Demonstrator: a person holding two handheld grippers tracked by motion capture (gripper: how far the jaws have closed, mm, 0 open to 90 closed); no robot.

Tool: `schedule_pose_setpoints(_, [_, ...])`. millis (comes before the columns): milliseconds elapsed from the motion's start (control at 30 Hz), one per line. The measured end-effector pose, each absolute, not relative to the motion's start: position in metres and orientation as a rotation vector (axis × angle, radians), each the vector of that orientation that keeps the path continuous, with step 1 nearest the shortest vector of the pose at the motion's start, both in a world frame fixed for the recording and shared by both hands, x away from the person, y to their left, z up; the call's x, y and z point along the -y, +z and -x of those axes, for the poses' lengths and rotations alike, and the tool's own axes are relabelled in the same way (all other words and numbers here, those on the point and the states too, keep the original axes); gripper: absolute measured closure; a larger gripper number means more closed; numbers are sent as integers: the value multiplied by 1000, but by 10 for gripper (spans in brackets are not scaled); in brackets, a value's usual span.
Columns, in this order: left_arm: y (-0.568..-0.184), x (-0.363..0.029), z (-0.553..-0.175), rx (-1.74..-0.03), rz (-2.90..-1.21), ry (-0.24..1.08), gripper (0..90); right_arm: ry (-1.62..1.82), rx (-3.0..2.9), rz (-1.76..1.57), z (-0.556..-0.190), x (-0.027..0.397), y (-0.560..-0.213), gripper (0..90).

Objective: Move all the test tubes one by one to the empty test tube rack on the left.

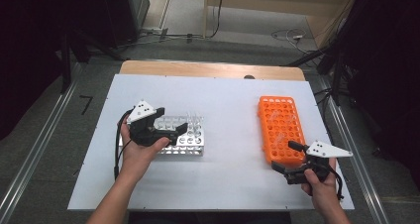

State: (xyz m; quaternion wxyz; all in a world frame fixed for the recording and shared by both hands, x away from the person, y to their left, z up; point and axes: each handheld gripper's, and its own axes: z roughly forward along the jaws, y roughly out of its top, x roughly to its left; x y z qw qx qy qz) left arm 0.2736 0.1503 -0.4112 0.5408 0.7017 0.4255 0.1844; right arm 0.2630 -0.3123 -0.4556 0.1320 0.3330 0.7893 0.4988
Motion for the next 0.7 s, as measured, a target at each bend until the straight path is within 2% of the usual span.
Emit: schedule_pose_setpoints(700, [-422, -148, -229, -926, -1659, 446, 0, 1443, -2254, -991, -269, 317, -452, 0])
